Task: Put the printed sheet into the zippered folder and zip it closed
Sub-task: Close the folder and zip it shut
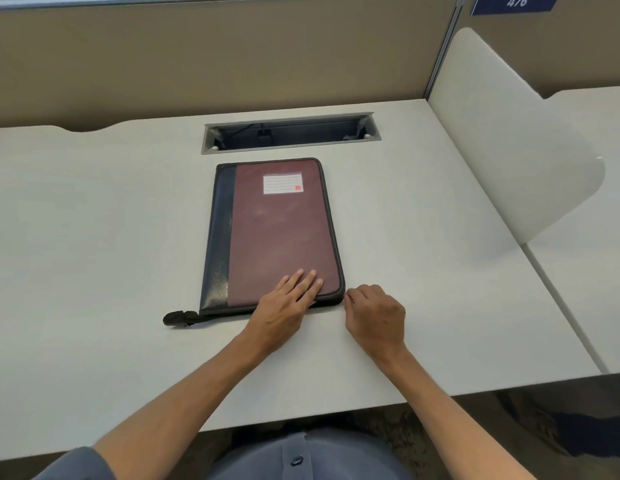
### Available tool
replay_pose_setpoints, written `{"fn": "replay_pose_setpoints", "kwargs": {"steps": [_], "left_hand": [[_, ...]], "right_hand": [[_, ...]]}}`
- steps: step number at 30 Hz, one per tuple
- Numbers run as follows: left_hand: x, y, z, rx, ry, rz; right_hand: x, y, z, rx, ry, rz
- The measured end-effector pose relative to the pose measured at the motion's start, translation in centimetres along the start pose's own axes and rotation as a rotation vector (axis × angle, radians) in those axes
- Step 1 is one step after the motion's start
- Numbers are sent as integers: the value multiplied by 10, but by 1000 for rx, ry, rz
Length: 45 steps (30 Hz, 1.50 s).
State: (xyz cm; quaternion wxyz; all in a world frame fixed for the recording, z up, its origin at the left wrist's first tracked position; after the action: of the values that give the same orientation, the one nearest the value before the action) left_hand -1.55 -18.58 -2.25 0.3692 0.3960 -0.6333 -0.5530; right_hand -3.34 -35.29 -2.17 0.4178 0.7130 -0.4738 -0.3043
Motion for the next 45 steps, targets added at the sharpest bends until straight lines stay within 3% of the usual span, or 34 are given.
{"fn": "replay_pose_setpoints", "kwargs": {"steps": [11,24,45], "left_hand": [[1,-4,15,84,-3,82],[2,-7,25,150,23,146],[1,-7,20,180,0,155]], "right_hand": [[41,-37,-72,-34,21,15],[84,-96,-167,-189,-55,-73],[119,-146,-271,-203,-110,-98]]}}
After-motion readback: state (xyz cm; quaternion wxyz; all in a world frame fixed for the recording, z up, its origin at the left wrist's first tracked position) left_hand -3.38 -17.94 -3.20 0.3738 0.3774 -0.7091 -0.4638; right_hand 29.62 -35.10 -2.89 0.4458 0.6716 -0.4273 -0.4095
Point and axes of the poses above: each hand's wrist, its own z-axis away from the middle knuckle, its own y-axis out of the back of the hand, x = y × z, the point moved 4 cm from there along -z, towards the middle knuckle, and after that the axes turned 13 degrees about y, right-handed, at the moved point
